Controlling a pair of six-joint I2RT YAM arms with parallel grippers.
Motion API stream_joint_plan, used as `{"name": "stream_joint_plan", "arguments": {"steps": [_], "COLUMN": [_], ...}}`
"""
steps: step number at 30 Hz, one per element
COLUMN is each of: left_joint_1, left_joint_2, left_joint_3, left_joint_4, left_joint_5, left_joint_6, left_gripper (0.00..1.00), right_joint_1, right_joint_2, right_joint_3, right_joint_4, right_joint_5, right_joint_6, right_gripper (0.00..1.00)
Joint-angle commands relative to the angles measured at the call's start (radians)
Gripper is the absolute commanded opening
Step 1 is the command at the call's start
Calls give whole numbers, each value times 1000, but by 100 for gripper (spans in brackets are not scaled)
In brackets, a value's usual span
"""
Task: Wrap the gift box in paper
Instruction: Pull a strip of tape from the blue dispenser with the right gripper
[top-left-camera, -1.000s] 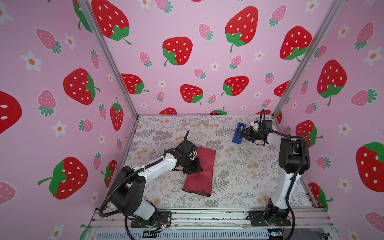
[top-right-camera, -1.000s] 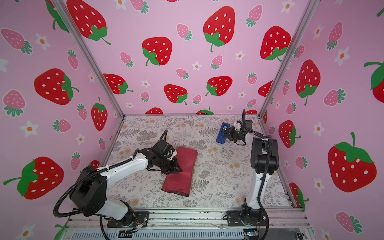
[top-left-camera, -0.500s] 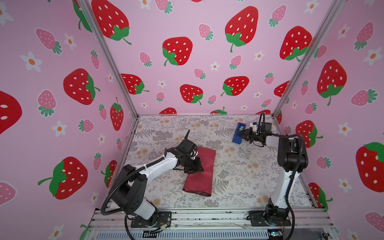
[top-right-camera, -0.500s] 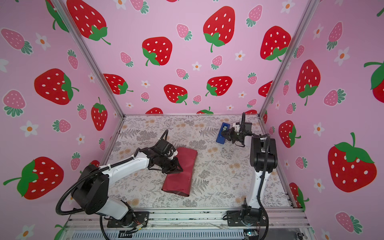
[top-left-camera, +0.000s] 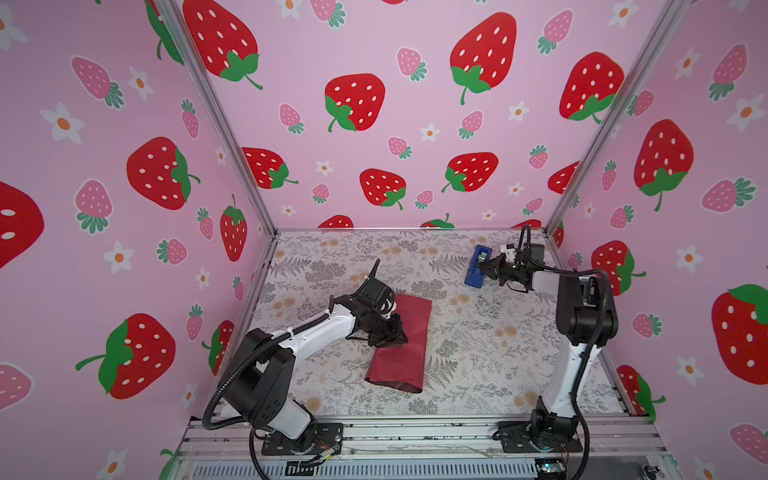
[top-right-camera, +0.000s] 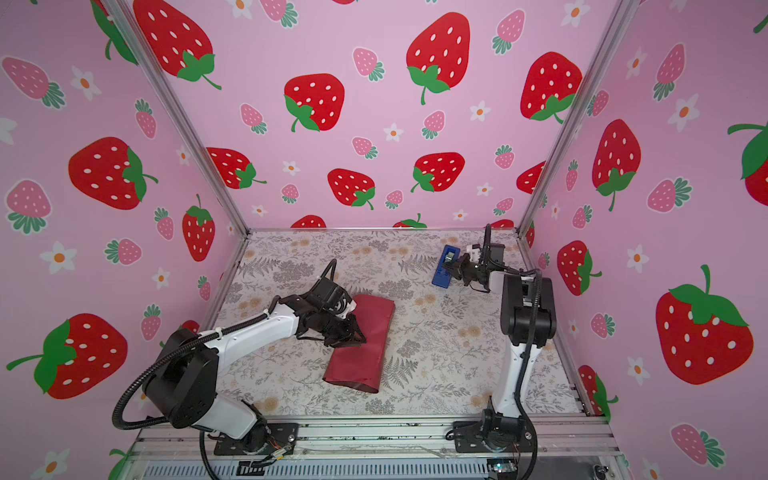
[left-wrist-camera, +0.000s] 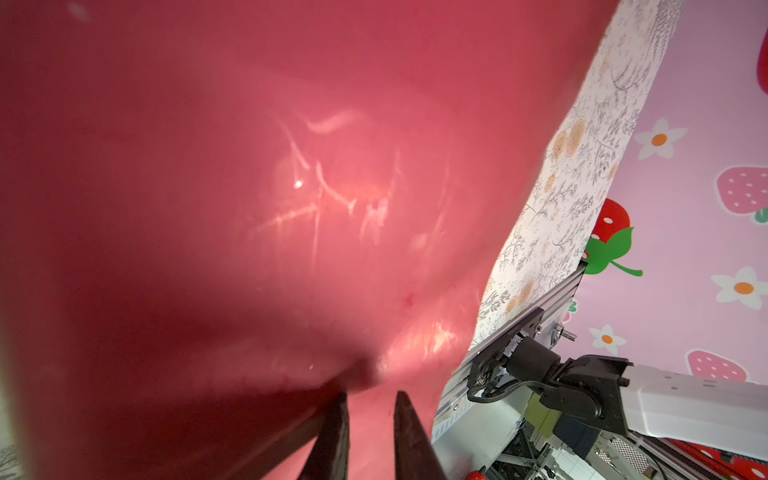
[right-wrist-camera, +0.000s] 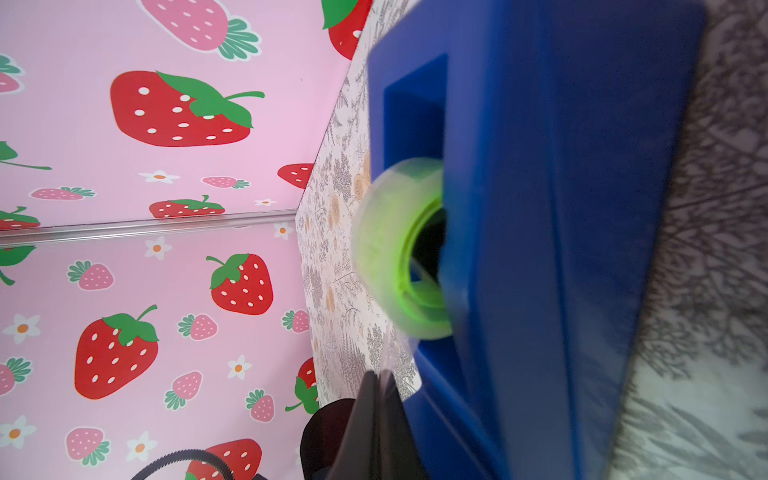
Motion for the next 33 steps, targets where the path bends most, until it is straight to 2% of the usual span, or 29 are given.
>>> {"name": "stream_joint_plan", "arguments": {"steps": [1,16,26,33], "left_joint_1": [-1,1,5,5], "left_joint_2": [75,72,75,75], "left_joint_3": [-59,-68,-71,-73], "left_joint_4": [-66,-66,-66,-64], "left_joint_5": [-116,-115,-114,-112], "left_joint_6": [17,19,20,19], "left_gripper": [23,23,23,23], "right_joint_1": [-4,63,87,85], "right_joint_2": [-103,-283,-171,-85], "right_joint_3": [-35,-376,-440,-444], "right_joint_4": [23,153,215,169], "right_joint_5": [-21,-18,-24,22], "right_joint_6": [12,27,-9,-94], "right_gripper": [0,0,0,0]}}
